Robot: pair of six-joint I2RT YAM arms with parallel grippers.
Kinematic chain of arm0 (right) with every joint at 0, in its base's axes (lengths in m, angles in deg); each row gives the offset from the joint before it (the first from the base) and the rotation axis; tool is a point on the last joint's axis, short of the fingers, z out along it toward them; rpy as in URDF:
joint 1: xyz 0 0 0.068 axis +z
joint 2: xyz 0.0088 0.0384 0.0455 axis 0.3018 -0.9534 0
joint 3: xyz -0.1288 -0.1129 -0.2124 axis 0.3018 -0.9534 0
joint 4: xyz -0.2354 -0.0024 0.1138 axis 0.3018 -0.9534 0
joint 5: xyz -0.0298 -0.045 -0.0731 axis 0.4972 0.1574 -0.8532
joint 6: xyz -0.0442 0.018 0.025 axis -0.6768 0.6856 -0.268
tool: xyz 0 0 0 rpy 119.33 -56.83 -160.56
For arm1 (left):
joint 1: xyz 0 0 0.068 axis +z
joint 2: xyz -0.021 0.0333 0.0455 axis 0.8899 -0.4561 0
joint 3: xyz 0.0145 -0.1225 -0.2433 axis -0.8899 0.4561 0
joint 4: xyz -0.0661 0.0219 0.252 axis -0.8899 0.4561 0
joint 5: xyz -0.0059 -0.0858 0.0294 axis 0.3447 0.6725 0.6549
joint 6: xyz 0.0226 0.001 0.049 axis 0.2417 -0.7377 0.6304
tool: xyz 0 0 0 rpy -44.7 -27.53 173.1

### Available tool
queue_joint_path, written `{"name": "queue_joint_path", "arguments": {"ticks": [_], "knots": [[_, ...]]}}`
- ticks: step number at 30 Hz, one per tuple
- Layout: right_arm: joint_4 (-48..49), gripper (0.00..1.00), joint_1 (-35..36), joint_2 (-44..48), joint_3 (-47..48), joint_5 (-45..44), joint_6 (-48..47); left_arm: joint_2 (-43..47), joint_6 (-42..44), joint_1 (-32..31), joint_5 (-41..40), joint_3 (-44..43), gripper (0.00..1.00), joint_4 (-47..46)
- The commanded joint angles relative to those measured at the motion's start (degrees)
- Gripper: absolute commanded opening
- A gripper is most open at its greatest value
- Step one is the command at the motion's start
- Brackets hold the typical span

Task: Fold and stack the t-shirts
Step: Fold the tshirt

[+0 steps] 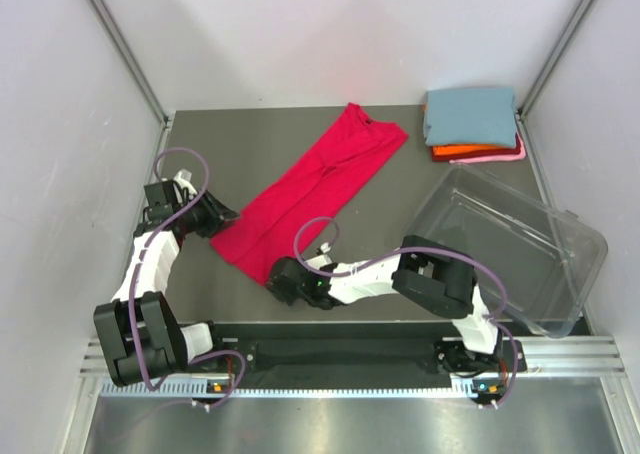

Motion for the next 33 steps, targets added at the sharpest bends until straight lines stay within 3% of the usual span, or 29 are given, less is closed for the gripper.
{"name": "queue_joint_path", "arguments": {"ticks": [1, 3, 13, 25, 29, 33], "knots": [[-4.4, 0.04, 0.9, 0.9, -1.5, -2.2, -1.0, 0.7, 0.1, -0.5, 3.6, -0.3, 0.39, -5.6], [-4.2, 0.00, 1.0, 2.1, -2.5, -3.1, -2.4, 0.8, 0.0, -0.6, 3.4, -0.5, 0.43, -6.1], [-6.0, 0.00, 2.8, 6.8, -6.8, -4.4, -7.9, -4.6, 4.8, -5.0, 1.7, -6.5, 0.43, 0.0], [-10.7, 0.00, 7.5, 20.4, -21.0, -4.8, -9.8, -4.7, 9.7, -15.7, -9.5, -10.5, 0.43, 9.0], [-11.8, 0.00, 9.3, 25.8, -27.6, -4.1, -9.0, -3.8, 8.4, -17.3, -2.2, -6.7, 0.41, 8.4], [-13.1, 0.00, 10.0, 33.0, -32.9, -4.2, -11.5, -0.7, 8.4, -21.4, -5.5, -4.2, 0.42, 10.5]]}}
